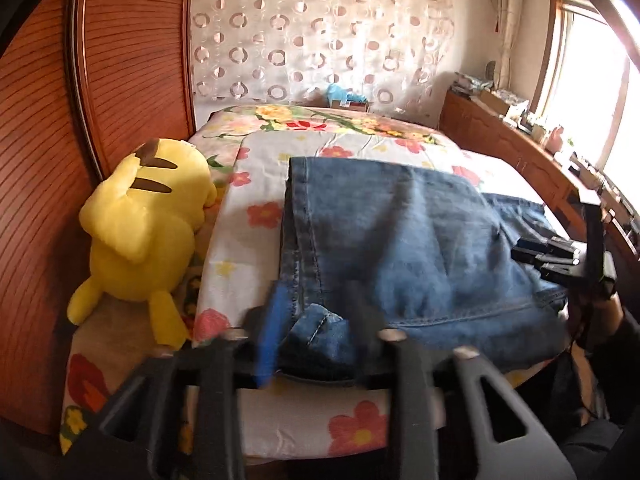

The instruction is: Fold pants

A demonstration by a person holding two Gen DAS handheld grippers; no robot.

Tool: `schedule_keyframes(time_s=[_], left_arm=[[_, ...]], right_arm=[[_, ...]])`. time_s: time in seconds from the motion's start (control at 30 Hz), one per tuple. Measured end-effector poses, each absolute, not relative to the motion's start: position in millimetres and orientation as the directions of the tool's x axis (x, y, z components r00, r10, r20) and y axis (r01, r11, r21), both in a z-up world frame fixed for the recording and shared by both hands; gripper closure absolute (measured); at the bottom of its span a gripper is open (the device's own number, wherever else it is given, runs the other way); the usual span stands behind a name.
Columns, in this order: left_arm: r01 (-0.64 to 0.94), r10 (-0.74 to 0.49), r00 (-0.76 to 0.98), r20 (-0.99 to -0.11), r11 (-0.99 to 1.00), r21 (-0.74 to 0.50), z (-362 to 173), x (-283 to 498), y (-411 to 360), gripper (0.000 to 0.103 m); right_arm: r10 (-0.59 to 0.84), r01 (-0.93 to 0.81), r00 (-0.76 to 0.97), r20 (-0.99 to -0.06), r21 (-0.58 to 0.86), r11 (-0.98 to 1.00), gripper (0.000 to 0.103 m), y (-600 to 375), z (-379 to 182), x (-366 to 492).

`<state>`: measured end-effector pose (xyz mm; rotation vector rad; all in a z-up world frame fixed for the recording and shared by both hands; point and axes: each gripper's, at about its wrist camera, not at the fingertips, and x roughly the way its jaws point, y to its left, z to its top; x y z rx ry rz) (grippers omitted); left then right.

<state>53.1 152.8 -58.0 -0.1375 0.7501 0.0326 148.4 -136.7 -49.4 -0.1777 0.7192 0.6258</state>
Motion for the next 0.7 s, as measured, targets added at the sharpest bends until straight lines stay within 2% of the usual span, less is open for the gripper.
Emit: schedule_keyframes(time_s=[0.4, 0.7], left_arm=[[-0.058, -0.036, 0.719, -0.694, 0.992, -0.112, -69, 78, 131, 0.058], [0.026, -0.085, 0.753, -0.652, 0.995, -0.099, -58, 88, 87, 0.058]], right_arm=[[0.466, -0.590, 0.586, -0.663, 0.045, 0.806, 0.061, -134, -48, 144], [0.458, -0.582, 0.591, -0.664, 0.043, 0.812, 0.061, -138, -46, 139]])
